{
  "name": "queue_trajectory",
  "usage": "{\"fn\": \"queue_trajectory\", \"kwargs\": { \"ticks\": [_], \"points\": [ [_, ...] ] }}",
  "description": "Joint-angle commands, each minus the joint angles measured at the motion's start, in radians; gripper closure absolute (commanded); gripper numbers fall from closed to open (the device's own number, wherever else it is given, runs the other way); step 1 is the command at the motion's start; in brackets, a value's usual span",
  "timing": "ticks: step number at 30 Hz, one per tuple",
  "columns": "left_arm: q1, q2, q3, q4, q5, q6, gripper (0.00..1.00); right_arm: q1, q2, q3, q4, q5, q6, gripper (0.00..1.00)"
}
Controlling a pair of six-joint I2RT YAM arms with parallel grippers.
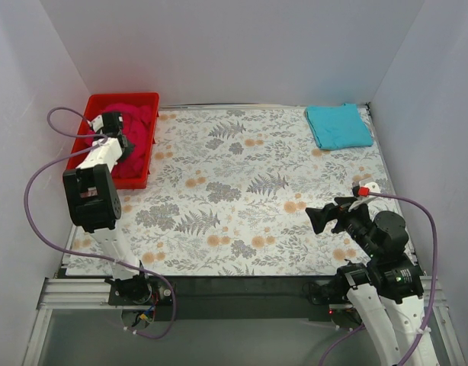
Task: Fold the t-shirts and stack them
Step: Grab the tshirt from the pile, then move the tshirt to the center of the board
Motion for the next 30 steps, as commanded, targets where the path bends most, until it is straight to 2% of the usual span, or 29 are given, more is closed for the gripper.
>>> {"fn": "queue_trajectory", "kwargs": {
  "ticks": [1, 7, 10, 11, 13, 14, 16, 17, 21, 26, 30],
  "points": [
    [0.002, -0.090, 0.041, 0.045, -0.056, 0.051, 1.00, 0.006, 0.019, -0.004, 0.028, -0.026, 0.003, 0.02],
    [-0.036, -0.300, 0.087, 0.026, -0.063, 0.105, 1.00, 0.005, 0.040, 0.013, 0.028, 0.005, 0.004, 0.02],
    [-0.131, -0.399, 0.161, -0.018, -0.058, 0.119, 1.00, 0.005, 0.073, 0.048, 0.027, 0.020, 0.004, 0.02],
    [-0.215, -0.421, 0.197, -0.027, -0.061, 0.122, 1.00, 0.005, 0.083, 0.059, 0.027, 0.018, 0.001, 0.02],
    [-0.297, -0.479, 0.230, -0.035, -0.052, 0.129, 1.00, 0.005, 0.090, 0.081, 0.030, 0.035, -0.004, 0.02],
    [-0.375, -0.493, 0.248, -0.044, -0.028, 0.119, 1.00, 0.003, 0.097, 0.088, 0.030, 0.044, -0.007, 0.02],
    [-0.447, -0.511, 0.323, -0.072, 0.020, 0.088, 1.00, 0.005, 0.103, 0.102, 0.031, 0.066, -0.014, 0.02],
    [-0.519, -0.518, 0.348, -0.078, 0.054, 0.056, 1.00, 0.003, 0.109, 0.119, 0.030, 0.074, -0.014, 0.02],
    [-0.667, -0.493, 0.475, -0.073, 0.201, -0.018, 1.00, 0.003, 0.134, 0.173, 0.034, 0.106, -0.013, 0.02],
    [-0.878, -0.360, 0.743, -0.072, 0.377, -0.032, 1.00, 0.005, 0.160, 0.214, 0.033, 0.140, -0.024, 0.02],
    [-0.958, -0.269, 0.877, -0.075, 0.496, -0.041, 1.00, 0.003, 0.162, 0.252, 0.027, 0.170, -0.045, 0.02]
  ]
}}
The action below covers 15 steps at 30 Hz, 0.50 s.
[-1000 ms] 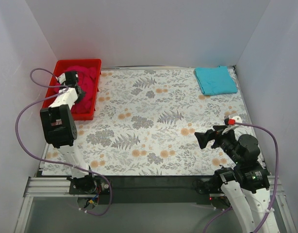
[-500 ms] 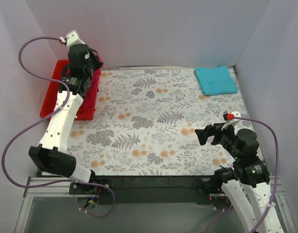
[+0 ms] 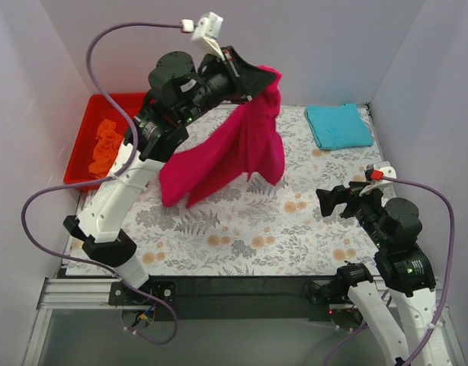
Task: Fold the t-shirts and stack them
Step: Move the tshirt to the center of the board
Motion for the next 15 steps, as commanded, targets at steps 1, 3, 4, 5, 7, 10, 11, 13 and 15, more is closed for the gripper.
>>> {"fn": "queue_trajectory", "kwargs": {
  "ticks": [1, 3, 4, 5, 7, 10, 11, 13, 15],
  "points": [
    [-0.053, 0.020, 0.074, 0.002, 0.176, -0.026, 1.00, 0.005, 0.005, 0.064, 0.024, 0.044, -0.038, 0.02],
    [-0.056, 0.001, 0.014, 0.038, 0.194, -0.045, 1.00, 0.003, 0.000, 0.072, 0.017, 0.053, -0.061, 0.02],
    [-0.059, -0.031, -0.027, 0.063, 0.231, -0.062, 1.00, 0.005, -0.001, 0.078, 0.013, 0.073, -0.071, 0.02],
    [-0.061, -0.049, -0.105, 0.086, 0.244, -0.065, 1.00, 0.005, -0.003, 0.080, 0.011, 0.078, -0.077, 0.02],
    [-0.061, -0.110, -0.193, 0.106, 0.159, -0.040, 1.00, 0.003, -0.003, 0.075, 0.008, 0.082, -0.095, 0.02],
    [-0.058, -0.196, -0.406, 0.094, -0.018, 0.001, 1.00, 0.005, 0.006, 0.066, 0.001, 0.058, -0.100, 0.03],
    [-0.055, -0.260, -0.475, 0.088, -0.172, 0.018, 1.00, 0.005, 0.011, 0.061, -0.004, 0.056, -0.100, 0.03],
    [0.006, -0.317, -0.654, 0.069, -0.265, 0.016, 1.00, 0.005, 0.026, 0.055, -0.007, -0.003, -0.097, 0.05],
    [0.087, -0.381, -0.823, 0.042, -0.298, -0.028, 1.00, 0.003, 0.040, 0.044, -0.007, -0.040, -0.091, 0.06]
  ]
}}
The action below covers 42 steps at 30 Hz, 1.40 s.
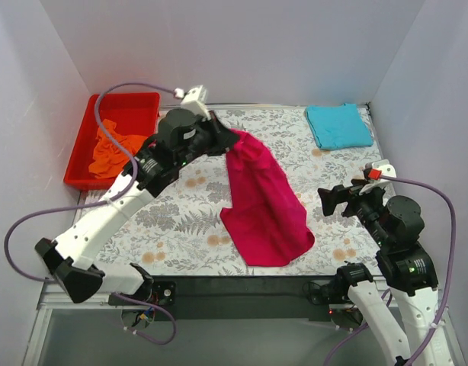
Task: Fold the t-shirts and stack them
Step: Move the tshirt to the center of the board, then flatten the tshirt out
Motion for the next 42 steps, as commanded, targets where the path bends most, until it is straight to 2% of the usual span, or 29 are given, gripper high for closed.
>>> {"fn": "queue_trajectory", "kwargs": {
  "ticks": [1, 3, 4, 7, 9, 10, 12, 14, 15, 18, 22, 28, 37, 42],
  "points": [
    [0.197, -0.128, -0.209, -0.024, -0.191, -0.032, 1.00, 0.003, 0.048, -0.002, 0.010, -0.072, -0.009, 0.07],
    [0.274, -0.168, -0.313, 0.013, -0.151, -0.043, 0.97, 0.003, 0.076, -0.011, 0.006, -0.106, 0.009, 0.07],
    [0.316, -0.174, -0.391, 0.030, -0.152, -0.039, 0.93, 0.005, 0.108, -0.015, 0.003, -0.113, 0.020, 0.08],
    [0.366, -0.138, -0.464, 0.082, -0.158, 0.003, 0.78, 0.003, 0.189, -0.025, -0.009, -0.178, 0.037, 0.10],
    [0.376, -0.078, -0.455, 0.064, -0.180, 0.032, 0.70, 0.005, 0.237, -0.026, -0.025, -0.233, 0.044, 0.13],
    [0.377, -0.063, -0.438, 0.044, -0.200, 0.046, 0.59, 0.005, 0.284, -0.025, -0.043, -0.250, 0.044, 0.14],
    [0.377, -0.049, -0.401, 0.003, -0.194, 0.050, 0.47, 0.005, 0.328, -0.025, -0.068, -0.271, 0.058, 0.16],
    [0.374, -0.064, -0.401, -0.005, -0.131, 0.038, 0.37, 0.005, 0.366, -0.037, -0.085, -0.265, 0.069, 0.16],
    [0.368, -0.072, -0.406, -0.014, -0.102, 0.028, 0.36, 0.006, 0.371, -0.047, -0.086, -0.247, 0.084, 0.17],
    [0.286, -0.081, -0.403, -0.051, -0.077, -0.014, 0.33, 0.006, 0.382, -0.083, -0.085, -0.194, 0.104, 0.17],
    [0.093, 0.003, -0.355, -0.070, -0.089, -0.080, 0.34, 0.006, 0.389, -0.124, -0.083, -0.121, 0.141, 0.17],
    [-0.073, 0.278, -0.202, -0.079, -0.127, -0.181, 0.37, 0.005, 0.382, -0.144, -0.082, -0.057, 0.162, 0.16],
    [-0.149, 0.580, 0.016, -0.162, -0.292, -0.221, 0.46, 0.005, 0.368, -0.186, -0.068, -0.055, 0.161, 0.15],
    [-0.150, 0.635, 0.073, -0.182, -0.348, -0.239, 0.47, 0.005, 0.352, -0.221, -0.045, -0.084, 0.165, 0.15]
  ]
}}
